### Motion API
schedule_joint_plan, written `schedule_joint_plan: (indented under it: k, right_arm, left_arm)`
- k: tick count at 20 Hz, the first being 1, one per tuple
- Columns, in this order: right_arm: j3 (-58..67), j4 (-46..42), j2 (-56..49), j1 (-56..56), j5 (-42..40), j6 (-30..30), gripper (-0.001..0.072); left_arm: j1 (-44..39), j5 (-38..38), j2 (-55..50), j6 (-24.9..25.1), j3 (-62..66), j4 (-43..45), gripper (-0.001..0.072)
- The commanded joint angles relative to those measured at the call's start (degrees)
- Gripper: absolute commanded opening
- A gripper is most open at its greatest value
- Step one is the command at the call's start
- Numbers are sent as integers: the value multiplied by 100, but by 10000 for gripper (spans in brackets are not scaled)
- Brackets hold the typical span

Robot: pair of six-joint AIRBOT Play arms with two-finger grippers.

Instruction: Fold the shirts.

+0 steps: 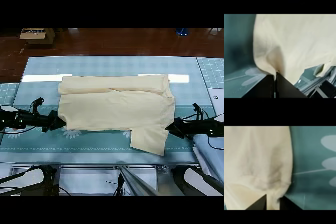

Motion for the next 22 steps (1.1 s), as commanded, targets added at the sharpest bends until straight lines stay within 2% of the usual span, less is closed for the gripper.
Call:
schedule_joint_plan:
  k: [1,2,5,7,10,12,16,19,22]
  right_arm:
    - [-70,448,-9,702,-1176,286,111]
    - [-17,684,-9,778,-1314,229,29]
    - [782,789,105,715,-562,-562,28]
    - [1550,767,302,717,-382,-610,27]
    - [2465,868,280,979,-1038,-345,26]
    - [2905,868,-98,1316,-1659,-267,26]
    - [3926,866,-1338,1696,-2540,-219,26]
    - [4531,866,-2135,1644,-2756,-85,26]
    - [4793,866,-2699,1646,-2865,-74,26]
  left_arm:
    - [0,59,4,136,13,-245,26]
    - [-2,31,4,195,42,-356,26]
    - [-2,-341,44,197,509,-409,25]
    - [-2,-417,223,184,1084,-629,24]
    - [-81,42,363,92,1978,-1349,25]
    - [-304,708,258,-315,2404,-1346,24]
    - [-688,1375,-356,-496,3018,-1349,25]
    - [-693,1952,-870,-748,3355,-1349,24]
    - [-719,1985,-1445,-789,3668,-1351,25]
